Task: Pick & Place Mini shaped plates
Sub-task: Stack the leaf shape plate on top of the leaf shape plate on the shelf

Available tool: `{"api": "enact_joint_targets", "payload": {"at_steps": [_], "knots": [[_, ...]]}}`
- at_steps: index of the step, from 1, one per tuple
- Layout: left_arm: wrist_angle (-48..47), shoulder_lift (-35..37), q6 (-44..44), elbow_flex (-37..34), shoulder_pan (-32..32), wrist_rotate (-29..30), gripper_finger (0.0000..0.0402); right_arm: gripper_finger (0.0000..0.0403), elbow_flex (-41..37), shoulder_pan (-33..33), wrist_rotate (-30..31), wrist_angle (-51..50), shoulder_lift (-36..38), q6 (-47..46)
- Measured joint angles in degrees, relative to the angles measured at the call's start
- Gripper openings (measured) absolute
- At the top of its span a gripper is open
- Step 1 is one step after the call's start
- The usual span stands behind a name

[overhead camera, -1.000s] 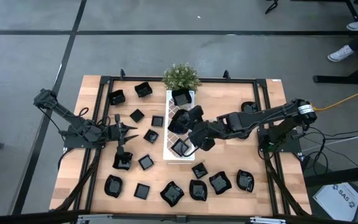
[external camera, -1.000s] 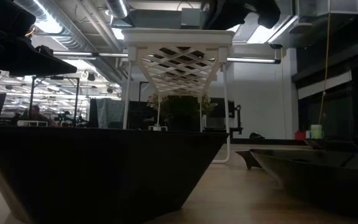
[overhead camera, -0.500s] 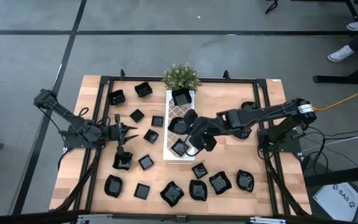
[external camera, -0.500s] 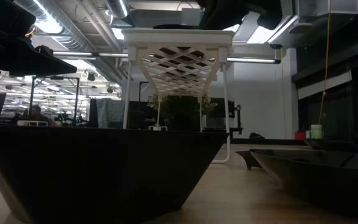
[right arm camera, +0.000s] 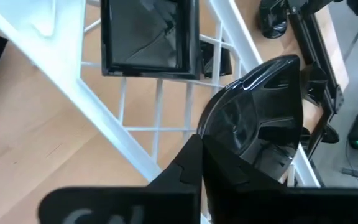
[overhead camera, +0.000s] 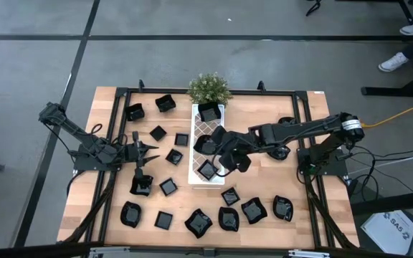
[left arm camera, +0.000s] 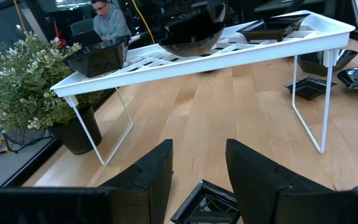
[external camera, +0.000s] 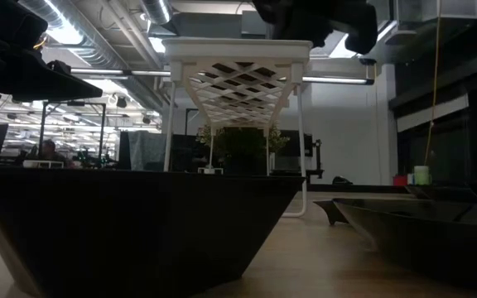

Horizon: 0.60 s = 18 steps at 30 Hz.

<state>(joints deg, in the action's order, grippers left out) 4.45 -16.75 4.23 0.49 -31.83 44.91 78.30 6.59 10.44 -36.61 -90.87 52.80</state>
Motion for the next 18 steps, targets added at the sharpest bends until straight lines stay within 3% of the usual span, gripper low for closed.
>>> {"api": "enact_joint_targets", "payload": {"at_steps": [18], "knots": [[0.00, 0.02, 0.00, 0.00, 0.02, 0.00, 0.0143, 0.0092, 0.00, -0.87, 0.46, 0.84, 0.00, -3.37]]}}
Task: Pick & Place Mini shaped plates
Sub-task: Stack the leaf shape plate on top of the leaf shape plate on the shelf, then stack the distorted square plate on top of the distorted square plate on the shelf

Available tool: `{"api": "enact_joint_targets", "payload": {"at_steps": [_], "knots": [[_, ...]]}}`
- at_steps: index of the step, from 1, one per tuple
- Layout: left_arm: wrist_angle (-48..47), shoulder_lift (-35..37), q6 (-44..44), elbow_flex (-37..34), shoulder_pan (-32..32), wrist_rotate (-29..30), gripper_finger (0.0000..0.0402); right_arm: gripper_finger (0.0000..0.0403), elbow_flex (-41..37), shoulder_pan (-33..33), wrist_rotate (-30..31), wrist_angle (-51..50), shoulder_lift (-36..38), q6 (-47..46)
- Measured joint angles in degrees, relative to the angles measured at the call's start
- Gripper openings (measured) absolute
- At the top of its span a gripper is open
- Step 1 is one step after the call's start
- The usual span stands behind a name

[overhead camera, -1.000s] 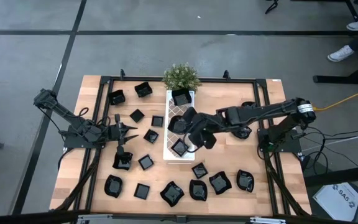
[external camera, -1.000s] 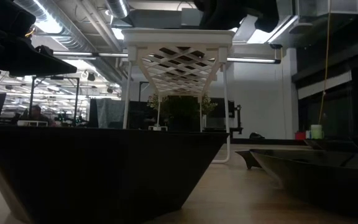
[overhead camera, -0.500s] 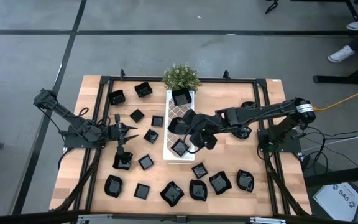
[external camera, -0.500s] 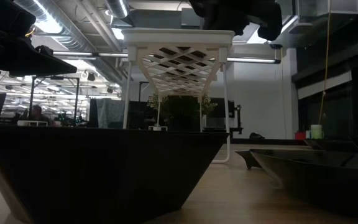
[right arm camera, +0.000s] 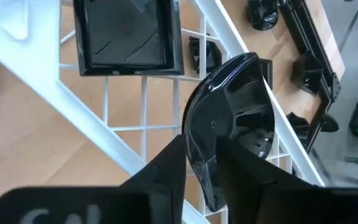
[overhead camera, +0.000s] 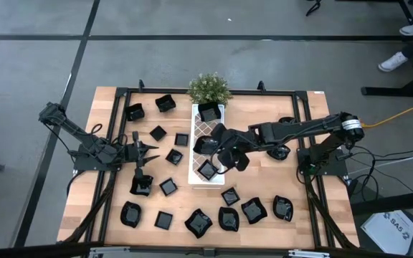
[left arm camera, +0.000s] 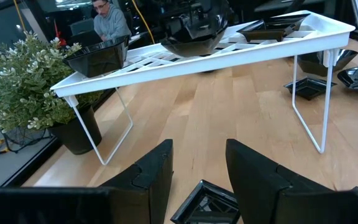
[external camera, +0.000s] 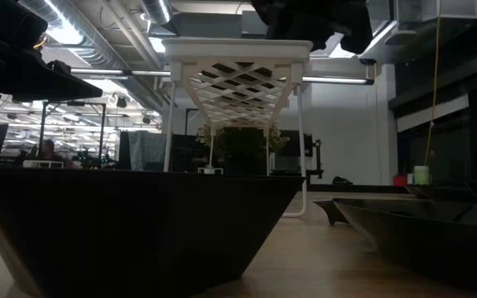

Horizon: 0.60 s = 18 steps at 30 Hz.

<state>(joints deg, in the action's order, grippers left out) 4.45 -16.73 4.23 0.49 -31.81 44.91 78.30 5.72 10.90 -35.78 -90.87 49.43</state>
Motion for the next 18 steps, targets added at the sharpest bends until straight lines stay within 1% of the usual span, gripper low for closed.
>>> {"api": "enact_joint_targets", "payload": {"at_steps": [6, 11, 13, 18], "knots": [[0.00, 0.00, 0.01, 0.01, -0.01, 0.00, 0.0143, 0.0119, 0.00, 0.00, 0.02, 0.36, 0.00, -6.52], [0.00, 0.00, 0.01, 0.02, -0.02, 0.00, 0.0143, 0.0132, 0.01, 0.02, 0.02, 1.79, 0.01, -12.91], [0.00, 0.00, 0.02, 0.02, 0.00, 0.00, 0.0143, 0.0133, 0.02, 0.31, 0.03, 1.64, 0.37, -16.86], [0.00, 0.00, 0.02, 0.02, 0.00, 0.00, 0.0143, 0.0133, 0.11, 1.70, 0.02, 1.60, 1.84, -30.67]]}}
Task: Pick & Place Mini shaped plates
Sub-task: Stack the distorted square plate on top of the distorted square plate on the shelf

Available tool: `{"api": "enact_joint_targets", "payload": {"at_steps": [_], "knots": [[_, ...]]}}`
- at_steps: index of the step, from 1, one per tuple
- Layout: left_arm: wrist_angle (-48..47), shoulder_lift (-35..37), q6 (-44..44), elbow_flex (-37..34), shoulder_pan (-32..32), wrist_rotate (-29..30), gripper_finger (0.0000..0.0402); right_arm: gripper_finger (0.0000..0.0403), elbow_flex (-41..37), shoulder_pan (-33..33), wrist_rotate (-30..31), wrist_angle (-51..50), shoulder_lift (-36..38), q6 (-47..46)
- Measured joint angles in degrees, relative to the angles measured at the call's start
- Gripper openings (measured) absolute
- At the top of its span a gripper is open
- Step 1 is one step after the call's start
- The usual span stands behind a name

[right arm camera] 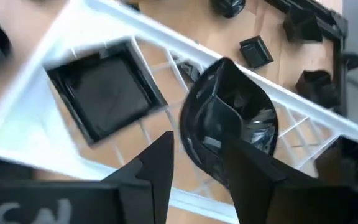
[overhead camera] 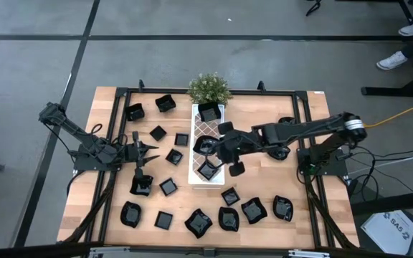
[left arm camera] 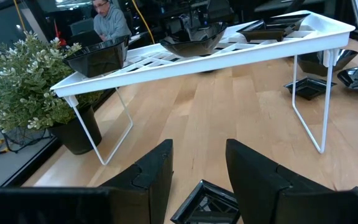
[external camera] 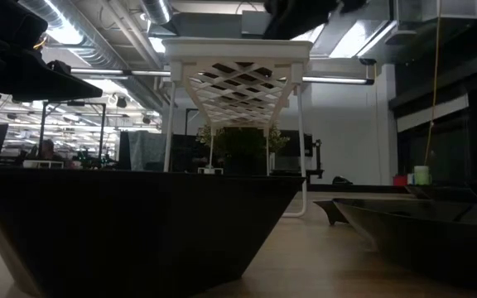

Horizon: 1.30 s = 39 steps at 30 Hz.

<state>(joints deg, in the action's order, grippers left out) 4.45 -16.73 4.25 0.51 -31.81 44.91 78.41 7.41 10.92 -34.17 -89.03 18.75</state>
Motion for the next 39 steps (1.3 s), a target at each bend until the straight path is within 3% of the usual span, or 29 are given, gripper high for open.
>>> {"api": "enact_joint_targets", "payload": {"at_steps": [12, 23, 31, 39], "knots": [[-0.02, -0.01, -0.01, -0.01, 0.00, 0.00, 0.0143, 0.0133, 0.00, 5.36, -0.93, -1.70, 1.59, -30.00], [-0.02, 0.00, -0.02, -0.02, -0.01, 0.00, 0.0143, 0.0133, 0.00, 11.58, -10.14, -12.08, 1.58, -54.03], [-0.02, -0.01, -0.02, -0.01, -0.01, 0.00, 0.0143, 0.0133, 0.00, 15.95, -14.09, -16.07, 1.59, -59.51], [-0.01, 0.00, -0.01, -0.02, 0.00, 0.00, 0.0143, 0.0133, 0.00, 20.81, -9.46, -16.95, 1.61, -54.31]]}}
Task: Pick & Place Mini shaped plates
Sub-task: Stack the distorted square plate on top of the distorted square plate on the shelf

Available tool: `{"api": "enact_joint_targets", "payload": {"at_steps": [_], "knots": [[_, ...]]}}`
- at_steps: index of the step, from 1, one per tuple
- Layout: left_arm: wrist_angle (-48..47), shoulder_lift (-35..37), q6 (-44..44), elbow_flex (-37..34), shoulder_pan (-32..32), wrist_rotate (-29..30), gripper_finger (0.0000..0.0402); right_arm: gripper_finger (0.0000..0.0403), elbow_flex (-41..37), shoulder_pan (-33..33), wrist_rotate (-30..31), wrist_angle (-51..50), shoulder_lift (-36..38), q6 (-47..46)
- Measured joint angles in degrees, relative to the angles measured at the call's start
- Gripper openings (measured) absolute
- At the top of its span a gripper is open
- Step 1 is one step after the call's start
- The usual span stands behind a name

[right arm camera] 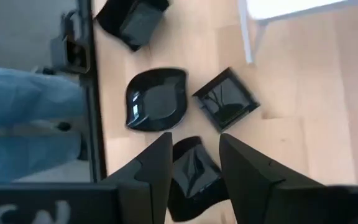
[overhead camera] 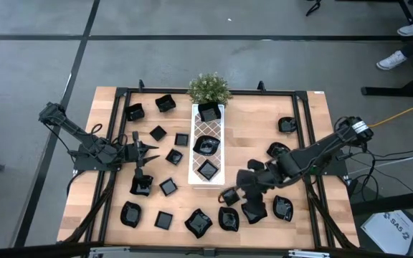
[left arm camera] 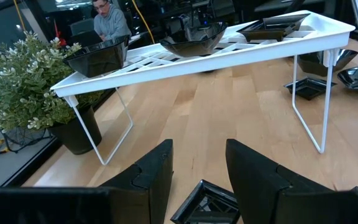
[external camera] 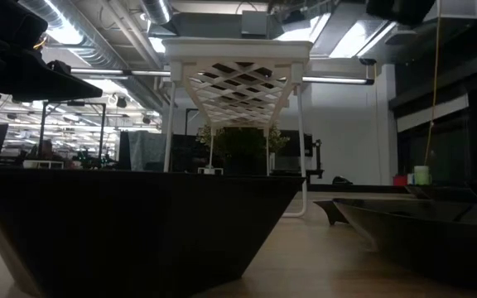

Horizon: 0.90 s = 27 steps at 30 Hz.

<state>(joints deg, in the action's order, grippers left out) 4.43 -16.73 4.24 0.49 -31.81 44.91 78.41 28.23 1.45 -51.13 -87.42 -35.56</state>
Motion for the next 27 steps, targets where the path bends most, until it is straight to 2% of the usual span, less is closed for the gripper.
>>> {"api": "enact_joint_targets", "payload": {"at_steps": [5, 18, 23, 27], "knots": [[0.00, 0.00, 0.00, 0.01, -0.01, 0.00, 0.0143, 0.0133, 0.00, 4.29, 0.86, -0.01, 0.02, 3.58], [0.01, -0.01, 0.00, 0.01, -0.01, 0.00, 0.0143, 0.0133, -0.01, 13.27, -1.03, -3.45, 0.07, 3.33], [0.01, -0.02, -0.01, 0.02, 0.00, 0.00, 0.0143, 0.0133, -0.02, 16.76, -0.89, -4.31, -0.29, 9.30], [0.01, 0.00, -0.01, 0.02, 0.00, 0.00, 0.0143, 0.0133, -0.02, 19.02, 3.52, -4.33, -1.67, 12.03]]}}
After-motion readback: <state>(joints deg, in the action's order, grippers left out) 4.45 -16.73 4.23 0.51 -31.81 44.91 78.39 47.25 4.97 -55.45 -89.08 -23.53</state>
